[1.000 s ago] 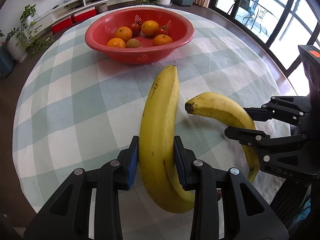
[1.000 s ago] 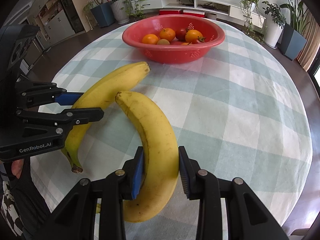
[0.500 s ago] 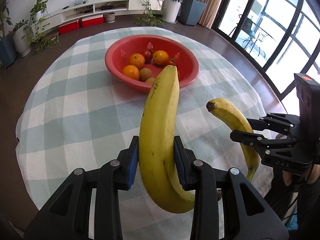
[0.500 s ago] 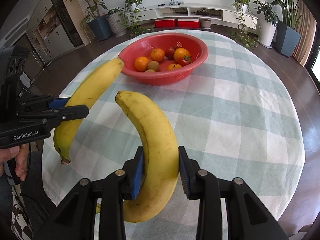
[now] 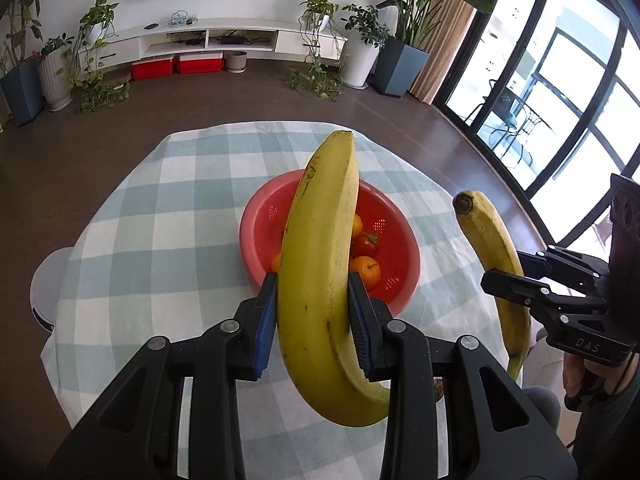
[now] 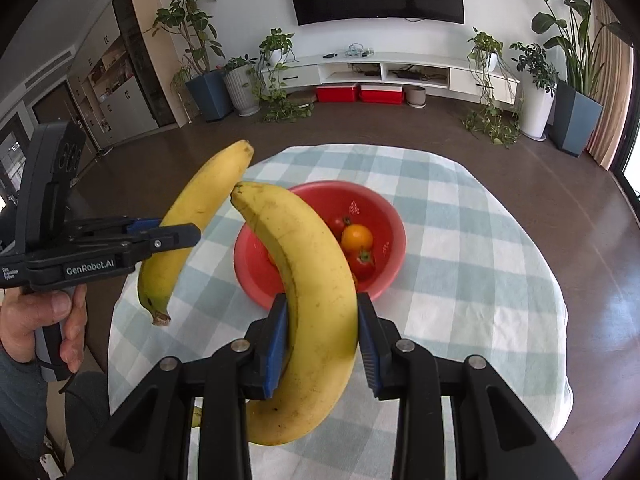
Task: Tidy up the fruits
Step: 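Lift both bananas and lower them into the red basin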
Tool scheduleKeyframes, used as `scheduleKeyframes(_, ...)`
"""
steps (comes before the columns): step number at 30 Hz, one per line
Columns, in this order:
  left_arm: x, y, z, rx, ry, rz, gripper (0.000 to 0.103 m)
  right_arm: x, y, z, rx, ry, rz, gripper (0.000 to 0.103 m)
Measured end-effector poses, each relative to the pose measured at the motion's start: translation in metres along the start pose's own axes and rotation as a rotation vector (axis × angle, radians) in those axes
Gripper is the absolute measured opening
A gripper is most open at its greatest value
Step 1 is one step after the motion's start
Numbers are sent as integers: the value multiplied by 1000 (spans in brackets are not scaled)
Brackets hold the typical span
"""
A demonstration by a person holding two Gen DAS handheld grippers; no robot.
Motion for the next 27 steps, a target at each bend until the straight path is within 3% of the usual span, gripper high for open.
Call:
scheduleKeyframes(9,28,-62,-16,17,33,-26,30,35,-68,-4,-6,17,-66,36)
scheduleKeyframes(17,19,-105,-40,47,52,-69,31,34,-113,-2,-31,37,-122,36)
scheduleKeyframes(27,19,-129,-47,40,47,-89,32,23,-138,-2,-66,67,-162,36)
Point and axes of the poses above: each gripper's, at about its wrist camera, not at the fingertips, and y roughly against the way its jaws point, z to its right, x to its top, the point moved 9 cm from there along -y, roughly the way its jaws point, and after that the axes turned 12 degrees about -x, right-handed, at the moved point
